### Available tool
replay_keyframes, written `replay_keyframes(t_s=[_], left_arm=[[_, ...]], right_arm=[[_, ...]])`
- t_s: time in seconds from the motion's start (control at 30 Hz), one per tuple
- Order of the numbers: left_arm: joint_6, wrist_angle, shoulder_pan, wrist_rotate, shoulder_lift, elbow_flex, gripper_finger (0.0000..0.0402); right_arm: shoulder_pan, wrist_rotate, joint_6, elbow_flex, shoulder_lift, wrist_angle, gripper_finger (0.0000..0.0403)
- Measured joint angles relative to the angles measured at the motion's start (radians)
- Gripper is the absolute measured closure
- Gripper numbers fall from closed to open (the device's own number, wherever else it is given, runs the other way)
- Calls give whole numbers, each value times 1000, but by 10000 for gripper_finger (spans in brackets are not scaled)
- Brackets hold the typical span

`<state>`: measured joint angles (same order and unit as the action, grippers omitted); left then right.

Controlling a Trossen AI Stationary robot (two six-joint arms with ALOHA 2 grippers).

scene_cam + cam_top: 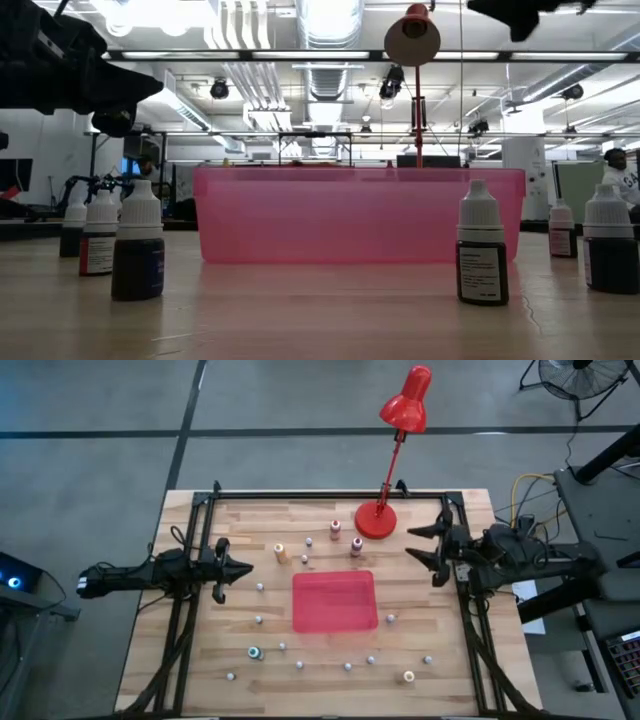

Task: Pick & Place food coloring
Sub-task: Put the large red food coloring bottle into the red bin

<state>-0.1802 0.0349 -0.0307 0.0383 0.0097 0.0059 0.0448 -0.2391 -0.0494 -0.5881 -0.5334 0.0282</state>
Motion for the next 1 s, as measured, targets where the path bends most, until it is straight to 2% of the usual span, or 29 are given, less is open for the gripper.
replay_keyframes(t_s=[0.27, 0.57, 0.77, 1.0], left_arm=[[0, -1, 0, 0, 0, 0, 402], [0, -6, 0, 0, 0, 0, 402], [0, -6, 0, 0, 0, 0, 402], [0, -6, 0, 0, 0, 0, 402]], right_arm=[[0, 0, 13, -178, -222, 119, 140], [1, 1, 83, -340, -413, 388, 139], [1, 2, -19, -480, -529, 604, 140], [1, 7, -62, -597, -641, 812, 150]])
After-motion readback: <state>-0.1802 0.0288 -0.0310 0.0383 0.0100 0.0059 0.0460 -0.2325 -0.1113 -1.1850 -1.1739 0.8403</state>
